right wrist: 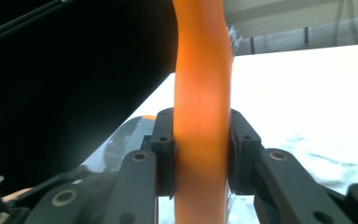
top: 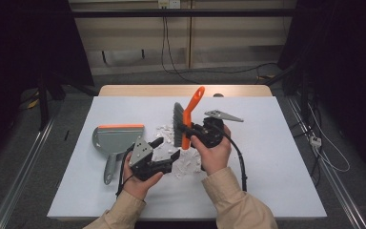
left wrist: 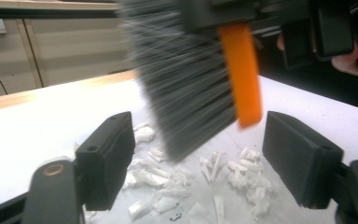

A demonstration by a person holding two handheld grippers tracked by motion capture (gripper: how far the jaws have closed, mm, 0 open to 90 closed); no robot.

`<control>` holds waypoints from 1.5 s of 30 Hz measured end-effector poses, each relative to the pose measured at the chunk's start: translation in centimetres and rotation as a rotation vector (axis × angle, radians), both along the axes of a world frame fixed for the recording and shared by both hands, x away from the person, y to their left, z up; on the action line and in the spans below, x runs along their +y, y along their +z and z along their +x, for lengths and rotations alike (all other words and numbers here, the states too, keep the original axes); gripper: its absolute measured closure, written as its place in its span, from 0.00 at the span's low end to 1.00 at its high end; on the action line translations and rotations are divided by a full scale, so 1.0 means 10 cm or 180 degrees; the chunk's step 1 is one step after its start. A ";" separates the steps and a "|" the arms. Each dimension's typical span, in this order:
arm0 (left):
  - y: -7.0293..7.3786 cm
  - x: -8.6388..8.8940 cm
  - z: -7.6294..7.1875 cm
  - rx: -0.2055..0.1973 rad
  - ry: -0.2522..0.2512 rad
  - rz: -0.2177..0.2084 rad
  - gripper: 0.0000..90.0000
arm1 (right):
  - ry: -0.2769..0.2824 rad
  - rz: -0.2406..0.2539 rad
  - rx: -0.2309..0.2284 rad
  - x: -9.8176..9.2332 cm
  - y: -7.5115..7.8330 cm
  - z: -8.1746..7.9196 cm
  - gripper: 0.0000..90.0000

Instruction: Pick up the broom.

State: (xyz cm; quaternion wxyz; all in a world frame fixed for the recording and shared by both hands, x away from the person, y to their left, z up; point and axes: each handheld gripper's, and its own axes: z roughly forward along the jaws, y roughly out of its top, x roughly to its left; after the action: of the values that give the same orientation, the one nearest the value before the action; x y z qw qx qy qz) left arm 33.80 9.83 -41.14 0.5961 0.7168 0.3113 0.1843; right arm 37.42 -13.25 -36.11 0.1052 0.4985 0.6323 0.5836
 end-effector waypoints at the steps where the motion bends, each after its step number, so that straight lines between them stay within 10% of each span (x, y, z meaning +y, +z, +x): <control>1: 0.00 0.02 0.01 -0.0002 -0.0010 -0.0010 0.25 | 0.0000 -0.0037 0.0002 -0.06 0.01 0.00 0.77; 23: 0.14 0.47 0.09 -0.0022 -0.0119 -0.0138 0.05 | -0.0106 -0.0427 0.0412 -0.87 -0.11 -0.16 0.77; 27: 0.12 0.58 0.10 0.0004 -0.0095 -0.0165 0.05 | -0.0122 -0.0286 0.0489 -1.00 -0.11 -0.17 0.77; 45: 0.16 0.82 0.12 0.0019 -0.0040 -0.0339 0.03 | -0.0317 -0.0524 0.0565 -1.22 -0.14 -0.21 0.77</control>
State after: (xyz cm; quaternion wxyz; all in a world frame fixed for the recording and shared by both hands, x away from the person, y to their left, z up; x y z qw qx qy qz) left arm 35.04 18.00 -39.50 0.6336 0.6865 0.3180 0.1616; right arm 35.33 -25.41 -37.48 0.1182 0.5686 0.6594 0.4773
